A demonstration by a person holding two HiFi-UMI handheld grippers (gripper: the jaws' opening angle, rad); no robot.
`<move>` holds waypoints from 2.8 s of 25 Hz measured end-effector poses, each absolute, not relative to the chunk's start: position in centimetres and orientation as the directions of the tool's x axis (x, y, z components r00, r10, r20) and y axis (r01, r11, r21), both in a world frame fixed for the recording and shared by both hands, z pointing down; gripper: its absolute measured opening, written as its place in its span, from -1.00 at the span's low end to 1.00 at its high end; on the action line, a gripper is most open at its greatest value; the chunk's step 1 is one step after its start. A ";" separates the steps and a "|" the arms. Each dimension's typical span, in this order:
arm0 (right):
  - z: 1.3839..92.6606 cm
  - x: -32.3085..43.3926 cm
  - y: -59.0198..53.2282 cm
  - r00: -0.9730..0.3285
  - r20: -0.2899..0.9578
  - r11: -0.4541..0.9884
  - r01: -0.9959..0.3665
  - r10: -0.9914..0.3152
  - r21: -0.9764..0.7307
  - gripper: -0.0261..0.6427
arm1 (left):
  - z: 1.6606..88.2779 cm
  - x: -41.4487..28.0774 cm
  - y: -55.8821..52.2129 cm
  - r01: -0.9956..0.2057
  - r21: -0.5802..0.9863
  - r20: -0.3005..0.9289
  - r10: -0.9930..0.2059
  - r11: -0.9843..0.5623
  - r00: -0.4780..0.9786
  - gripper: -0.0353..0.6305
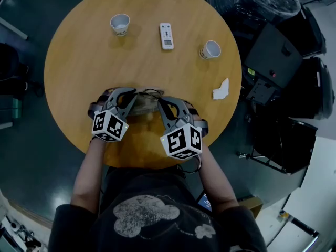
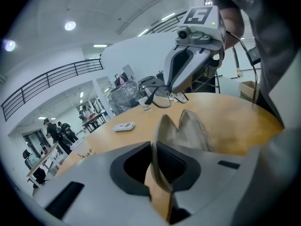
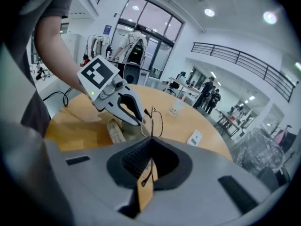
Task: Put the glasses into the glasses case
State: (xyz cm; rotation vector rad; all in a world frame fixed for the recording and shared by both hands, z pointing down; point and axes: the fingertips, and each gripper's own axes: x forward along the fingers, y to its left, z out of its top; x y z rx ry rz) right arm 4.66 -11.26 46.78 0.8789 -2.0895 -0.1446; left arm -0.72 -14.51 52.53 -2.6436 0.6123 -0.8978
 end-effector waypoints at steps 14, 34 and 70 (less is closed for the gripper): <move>50.8 3.7 -9.0 -0.427 0.803 0.879 -0.416 -0.416 0.234 -0.96 | 52.1 -1.0 -14.5 -0.306 -0.439 0.495 -0.511 -0.845 0.702 -0.77; 51.4 3.0 -9.2 -0.500 0.708 0.864 -0.356 -0.499 0.357 -0.96 | 52.3 -0.6 -14.3 -0.318 -0.426 0.483 -0.510 -0.847 0.712 -0.77; 55.7 2.0 -8.0 -0.419 0.852 0.923 -0.346 -0.314 0.170 -0.85 | 50.8 0.9 -11.5 -0.207 -0.546 0.430 -0.484 -0.811 0.762 -0.77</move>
